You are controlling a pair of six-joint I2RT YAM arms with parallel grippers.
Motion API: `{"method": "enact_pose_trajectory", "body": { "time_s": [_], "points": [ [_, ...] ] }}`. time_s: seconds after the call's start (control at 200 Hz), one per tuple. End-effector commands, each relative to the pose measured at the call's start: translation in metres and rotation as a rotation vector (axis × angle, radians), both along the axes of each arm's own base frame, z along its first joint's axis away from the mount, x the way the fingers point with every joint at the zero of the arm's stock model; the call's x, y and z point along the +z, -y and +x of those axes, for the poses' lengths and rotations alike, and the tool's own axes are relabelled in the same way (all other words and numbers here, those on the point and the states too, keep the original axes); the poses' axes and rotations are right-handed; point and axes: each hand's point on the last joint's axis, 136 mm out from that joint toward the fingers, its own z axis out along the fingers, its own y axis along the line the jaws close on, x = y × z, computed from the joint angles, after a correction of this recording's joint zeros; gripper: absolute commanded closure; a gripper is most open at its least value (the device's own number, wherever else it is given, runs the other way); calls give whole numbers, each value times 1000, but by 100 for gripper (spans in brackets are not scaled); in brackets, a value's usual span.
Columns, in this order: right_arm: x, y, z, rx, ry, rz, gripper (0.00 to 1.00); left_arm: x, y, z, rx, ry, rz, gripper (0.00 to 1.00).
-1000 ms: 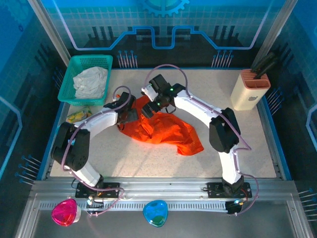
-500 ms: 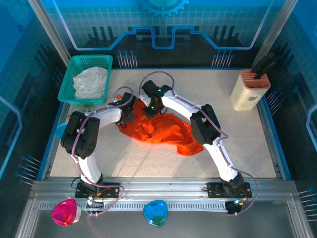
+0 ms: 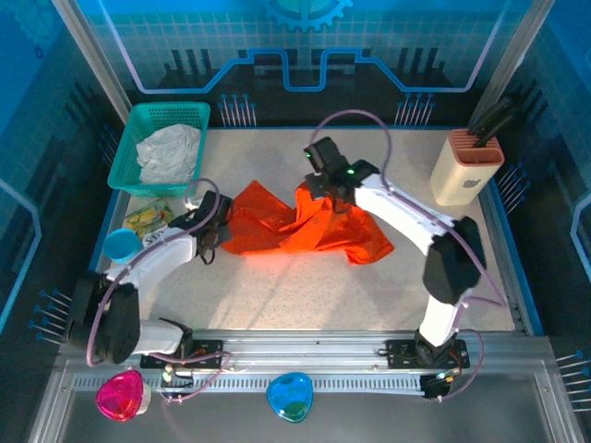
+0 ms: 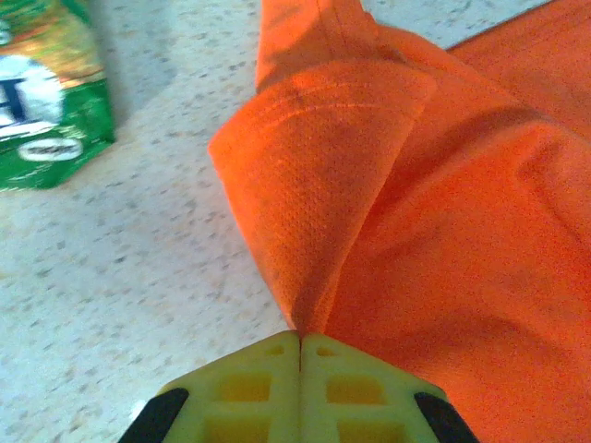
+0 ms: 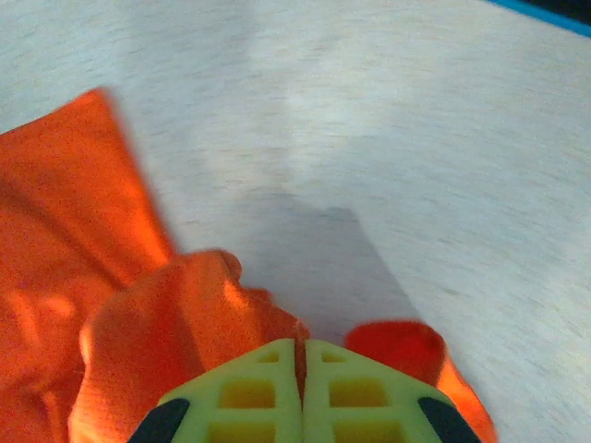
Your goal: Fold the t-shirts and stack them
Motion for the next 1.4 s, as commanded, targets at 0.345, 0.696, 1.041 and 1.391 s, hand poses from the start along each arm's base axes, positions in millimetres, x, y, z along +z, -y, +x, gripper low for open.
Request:
{"method": "enact_pose_trajectory", "body": {
  "time_s": [0.345,0.696,1.041,1.391],
  "points": [
    [-86,153,-71,-583,-63,78,97,-30,9,-66,45,-122,-17,81],
    [-49,136,-76,-390,-60,93,29,25,46,-41,-88,-54,22,14],
    [-18,82,-47,-20,-105,80,36,12,37,44,-70,-91,-21,27],
    [-47,40,-34,90,-215,125,50,-41,37,70,-34,-185,-37,41]
  ]
}}
